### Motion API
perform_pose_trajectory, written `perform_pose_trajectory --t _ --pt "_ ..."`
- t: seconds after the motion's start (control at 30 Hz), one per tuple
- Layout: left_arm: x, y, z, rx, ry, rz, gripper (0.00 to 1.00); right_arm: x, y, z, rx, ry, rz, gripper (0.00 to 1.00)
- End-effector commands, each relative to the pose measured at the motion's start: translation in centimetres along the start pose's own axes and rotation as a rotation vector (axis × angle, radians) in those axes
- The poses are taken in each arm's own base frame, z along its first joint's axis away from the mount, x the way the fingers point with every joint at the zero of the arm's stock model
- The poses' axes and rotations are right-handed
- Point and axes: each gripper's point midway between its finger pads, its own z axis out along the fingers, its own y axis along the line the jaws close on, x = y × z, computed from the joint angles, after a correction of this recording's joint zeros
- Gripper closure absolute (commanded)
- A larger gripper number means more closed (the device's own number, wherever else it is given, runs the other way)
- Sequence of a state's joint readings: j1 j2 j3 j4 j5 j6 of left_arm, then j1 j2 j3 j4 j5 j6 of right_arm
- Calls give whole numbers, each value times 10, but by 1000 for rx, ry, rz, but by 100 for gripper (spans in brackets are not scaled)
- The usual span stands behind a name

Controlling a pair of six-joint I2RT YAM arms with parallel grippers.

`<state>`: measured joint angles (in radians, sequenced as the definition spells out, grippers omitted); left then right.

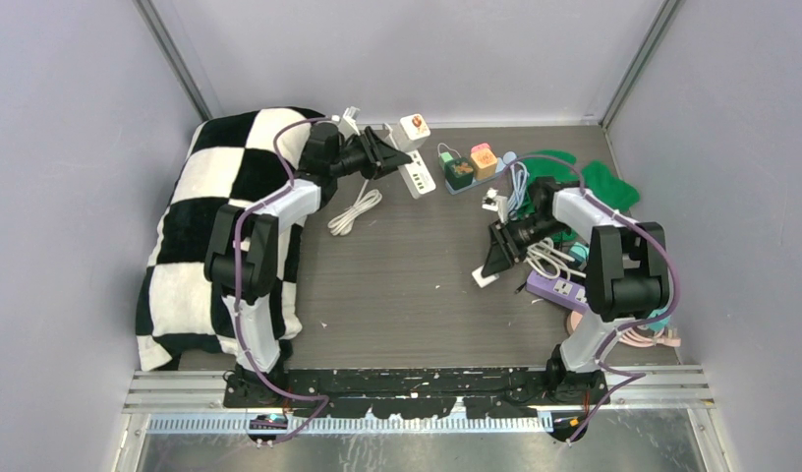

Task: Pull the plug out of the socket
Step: Place the plug at the center of the board.

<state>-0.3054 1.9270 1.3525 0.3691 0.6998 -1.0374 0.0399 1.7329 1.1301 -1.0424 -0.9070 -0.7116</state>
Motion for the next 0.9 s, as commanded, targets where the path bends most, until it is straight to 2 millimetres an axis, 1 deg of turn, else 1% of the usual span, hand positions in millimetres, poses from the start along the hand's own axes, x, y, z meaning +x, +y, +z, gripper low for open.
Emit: perform_pose_trajectory --t 0.0,0.03,0.1,0.17,0.27,0.33,0.37,0.43,0.53,0.57,0.67,0.8,0.87 --pt "-27 -45 0 129 -51 81 100 -19 12 20 -40 10 -259 99" --pt "-28 -45 1 128 -55 80 100 -23 14 27 -36 16 -308 99" --pt "-30 -42 2 119 -63 65 100 -27 13 46 25 89 -377 99" --pt "-31 -38 4 114 -72 48 100 -38 13 57 55 117 -415 99" --pt "-34 -37 6 115 -85 33 100 -62 22 66 14 48 -419 99" --pt "-34 -37 6 118 -86 25 100 -69 24 69 13 44 -413 99" --pt "-33 -37 5 117 -86 24 100 -66 25 68 13 66 -407 99" --pt "-30 -37 3 113 -80 19 100 -49 29 59 -1 163 -410 98" --pt "-25 -33 1 97 -69 15 100 -6 39 34 -45 366 -409 97" --pt "-23 -32 0 95 -68 14 100 4 39 27 -36 408 -408 98" --pt "-17 -26 -2 83 -58 7 100 27 39 6 -9 456 -384 99" --pt "-9 -26 -8 93 -53 8 100 57 33 -19 21 489 -277 99" --pt "2 -20 -14 88 -47 4 100 69 26 -28 43 486 -234 99"
